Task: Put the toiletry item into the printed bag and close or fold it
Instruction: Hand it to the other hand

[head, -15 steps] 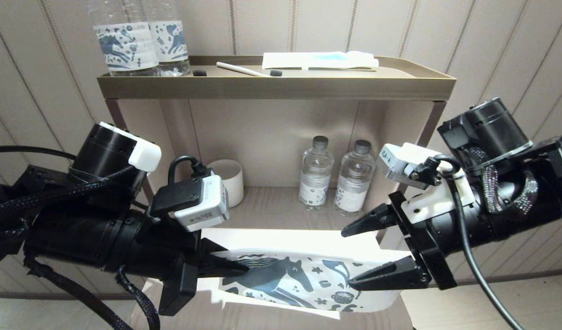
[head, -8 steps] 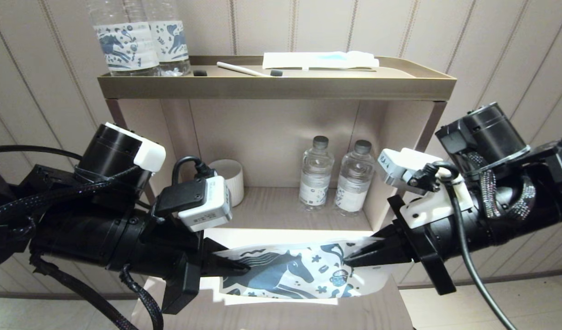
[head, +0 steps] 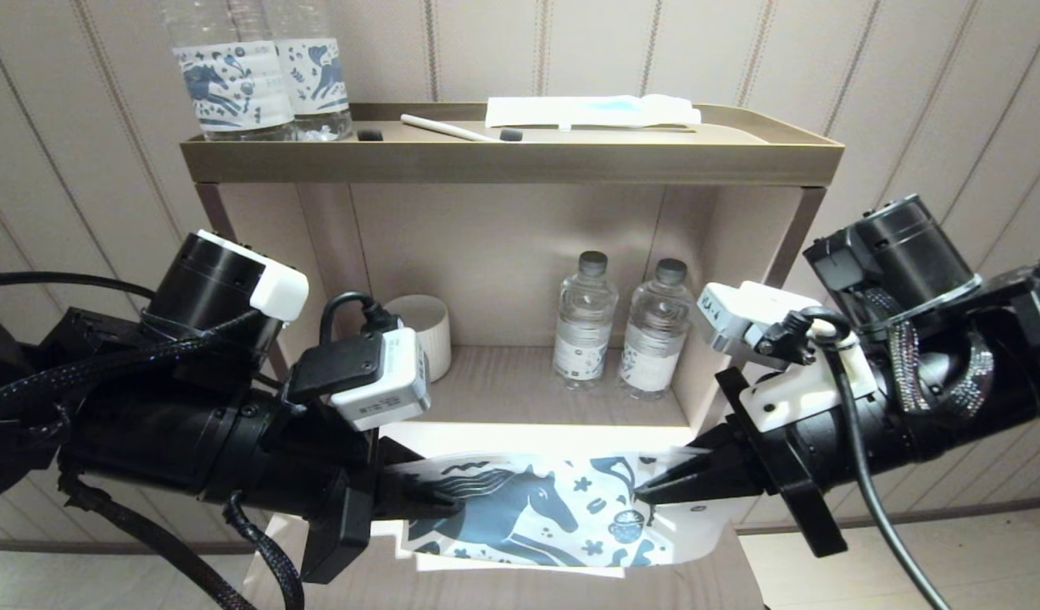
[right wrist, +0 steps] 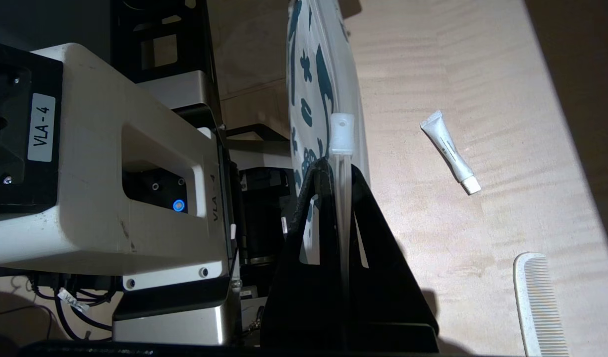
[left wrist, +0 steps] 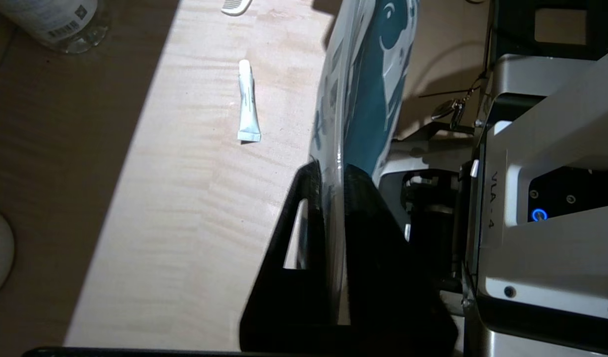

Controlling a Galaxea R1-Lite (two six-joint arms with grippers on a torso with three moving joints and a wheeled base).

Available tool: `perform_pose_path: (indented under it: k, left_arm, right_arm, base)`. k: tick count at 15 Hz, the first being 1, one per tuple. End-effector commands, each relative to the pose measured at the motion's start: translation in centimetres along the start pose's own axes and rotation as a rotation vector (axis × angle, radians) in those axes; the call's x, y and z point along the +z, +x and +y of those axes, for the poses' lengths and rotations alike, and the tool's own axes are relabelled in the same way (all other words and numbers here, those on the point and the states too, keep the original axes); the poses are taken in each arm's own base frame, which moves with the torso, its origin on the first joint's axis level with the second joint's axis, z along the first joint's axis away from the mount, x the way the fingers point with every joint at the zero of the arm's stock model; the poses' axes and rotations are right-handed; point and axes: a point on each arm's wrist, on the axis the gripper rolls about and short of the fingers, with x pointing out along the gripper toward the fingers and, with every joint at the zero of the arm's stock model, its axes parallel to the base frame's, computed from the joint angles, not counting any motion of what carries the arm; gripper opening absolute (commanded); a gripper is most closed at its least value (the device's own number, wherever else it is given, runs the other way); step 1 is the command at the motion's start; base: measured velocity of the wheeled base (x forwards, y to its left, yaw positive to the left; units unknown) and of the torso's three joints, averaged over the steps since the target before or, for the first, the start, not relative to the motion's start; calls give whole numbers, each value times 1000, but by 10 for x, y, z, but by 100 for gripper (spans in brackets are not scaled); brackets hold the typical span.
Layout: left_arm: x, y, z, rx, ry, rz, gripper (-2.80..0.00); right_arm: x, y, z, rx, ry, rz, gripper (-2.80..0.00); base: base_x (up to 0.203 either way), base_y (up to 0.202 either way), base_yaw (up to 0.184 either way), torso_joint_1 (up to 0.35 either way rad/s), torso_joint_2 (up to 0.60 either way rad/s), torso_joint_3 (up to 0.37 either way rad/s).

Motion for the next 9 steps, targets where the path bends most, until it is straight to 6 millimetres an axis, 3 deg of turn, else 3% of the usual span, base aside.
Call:
perform_pose_path:
  k: [1,6,9]
  left_arm:
    - [4,-1,2,4,2,-12,0]
    - [24,-13,6,12,47,-93,0]
    - [39,-9,5,-4,65,-123,0]
  right_arm:
    - [1,-1,1,5,-4,-3,-280]
    - [2,2,5,24,-11,0,-280]
    - [3,6,5,34,-16,0,-280]
  base:
    - [0,0,0,0,0,0]
    - [0,0,0,0,0,0]
    - [0,0,0,0,0,0]
